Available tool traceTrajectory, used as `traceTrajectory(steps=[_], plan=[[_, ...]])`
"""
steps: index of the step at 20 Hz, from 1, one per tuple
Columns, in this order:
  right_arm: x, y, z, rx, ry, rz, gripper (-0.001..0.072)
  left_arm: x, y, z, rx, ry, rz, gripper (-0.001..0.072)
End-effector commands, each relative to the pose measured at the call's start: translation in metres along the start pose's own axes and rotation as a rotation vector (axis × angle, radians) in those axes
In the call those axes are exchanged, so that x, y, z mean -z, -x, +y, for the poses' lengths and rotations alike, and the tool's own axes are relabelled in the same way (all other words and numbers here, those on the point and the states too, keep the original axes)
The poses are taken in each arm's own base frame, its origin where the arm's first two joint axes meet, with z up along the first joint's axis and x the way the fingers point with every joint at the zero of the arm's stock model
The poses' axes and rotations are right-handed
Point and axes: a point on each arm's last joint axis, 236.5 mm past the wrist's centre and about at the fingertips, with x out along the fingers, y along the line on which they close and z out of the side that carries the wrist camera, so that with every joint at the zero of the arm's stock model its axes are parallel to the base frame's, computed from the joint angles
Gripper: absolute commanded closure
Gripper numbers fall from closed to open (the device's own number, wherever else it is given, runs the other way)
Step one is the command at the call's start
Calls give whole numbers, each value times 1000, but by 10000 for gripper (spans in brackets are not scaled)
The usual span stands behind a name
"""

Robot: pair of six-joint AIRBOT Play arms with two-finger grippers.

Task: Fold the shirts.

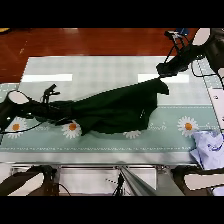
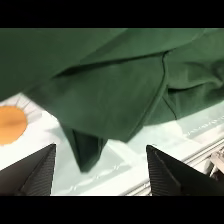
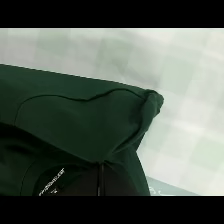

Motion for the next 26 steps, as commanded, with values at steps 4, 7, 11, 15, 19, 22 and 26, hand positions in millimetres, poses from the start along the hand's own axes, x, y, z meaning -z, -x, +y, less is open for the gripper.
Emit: traceTrajectory(steps=[4,7,11,15,19,22,26], plan=[[0,0,0,-1,0,2,691,-8,-28,16,-23,51,8,63],[0,0,0,-1,0,2,691,-26,-30,21,-34,62,-63,200],[4,0,1,-3,-1,17,691,-45,-33,21,-14,102,-135,584],[5,0,1,-3,-1,21,691,-45,-33,21,-16,81,-131,639],[5,0,1,-3,-1,23,691,-42,-35,21,-15,60,-115,679],[8,0,1,-5,0,33,691,-41,-25,1,29,0,-95,680],[8,24,6,1,19,-3,691,-76,72,-103,184,-252,-297,680]])
